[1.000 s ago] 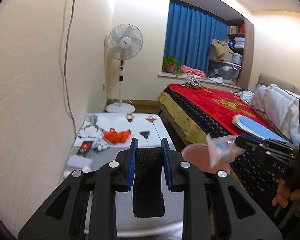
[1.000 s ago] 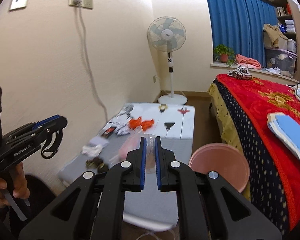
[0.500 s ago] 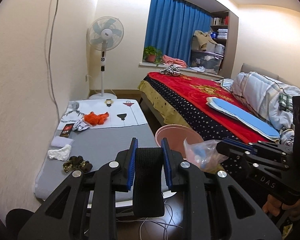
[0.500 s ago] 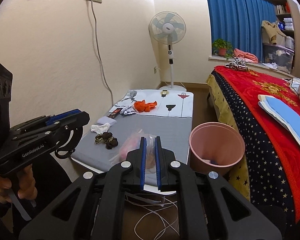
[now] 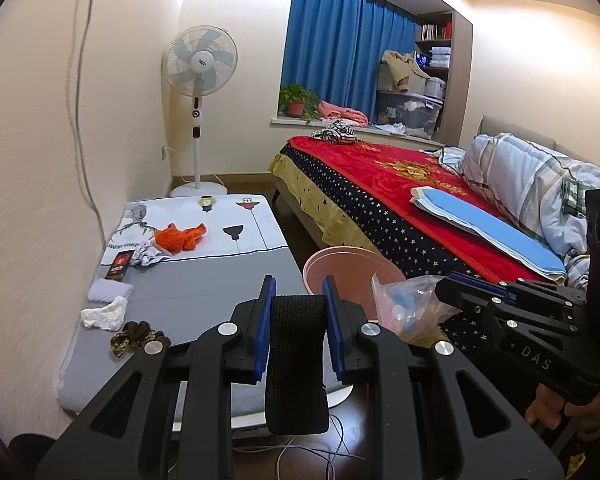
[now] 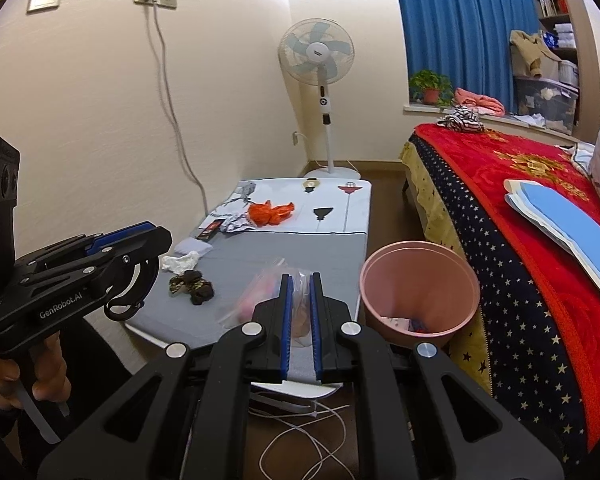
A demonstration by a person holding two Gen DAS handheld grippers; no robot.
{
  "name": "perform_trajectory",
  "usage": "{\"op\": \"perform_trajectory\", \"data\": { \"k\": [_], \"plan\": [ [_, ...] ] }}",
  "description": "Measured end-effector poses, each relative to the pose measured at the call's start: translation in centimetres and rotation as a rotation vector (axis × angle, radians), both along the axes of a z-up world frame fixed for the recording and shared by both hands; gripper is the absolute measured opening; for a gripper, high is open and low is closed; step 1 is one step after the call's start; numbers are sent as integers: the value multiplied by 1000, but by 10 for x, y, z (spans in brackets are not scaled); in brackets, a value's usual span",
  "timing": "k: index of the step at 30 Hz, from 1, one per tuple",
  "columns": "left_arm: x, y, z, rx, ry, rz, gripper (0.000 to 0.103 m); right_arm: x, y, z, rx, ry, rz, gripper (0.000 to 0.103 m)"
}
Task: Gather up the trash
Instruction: 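Carry both held items over the pink wastebasket, then open both grippers to drop the items into the wastebasket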
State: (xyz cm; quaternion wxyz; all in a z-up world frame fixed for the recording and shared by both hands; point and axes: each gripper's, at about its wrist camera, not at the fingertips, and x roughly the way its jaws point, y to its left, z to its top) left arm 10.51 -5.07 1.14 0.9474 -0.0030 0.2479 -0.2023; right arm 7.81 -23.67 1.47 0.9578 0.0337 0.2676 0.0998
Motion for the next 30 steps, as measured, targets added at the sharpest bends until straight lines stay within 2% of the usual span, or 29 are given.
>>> {"op": "perform_trajectory", "data": {
  "k": [10, 15, 19, 22, 27, 30],
  "plan": [
    [65, -45, -3, 2, 45, -62, 24, 51, -43, 9, -44, -26, -91, 9],
    [105, -82, -9, 31, 47, -102, 24, 95, -83, 2, -76, 10, -184, 9],
    [139, -111, -14, 11, 58, -147, 24, 127, -104, -6, -99, 21, -230, 9],
    [166, -135, -27, 11, 65, -168, 24, 151, -117, -21, -110, 39, -256, 9],
    [213, -170, -63, 33, 126, -188, 24, 190, -139, -57, -96, 147, -313, 10],
    [234, -185, -82, 30, 154, -199, 24, 207, -144, -68, -121, 171, -317, 10]
  ]
}}
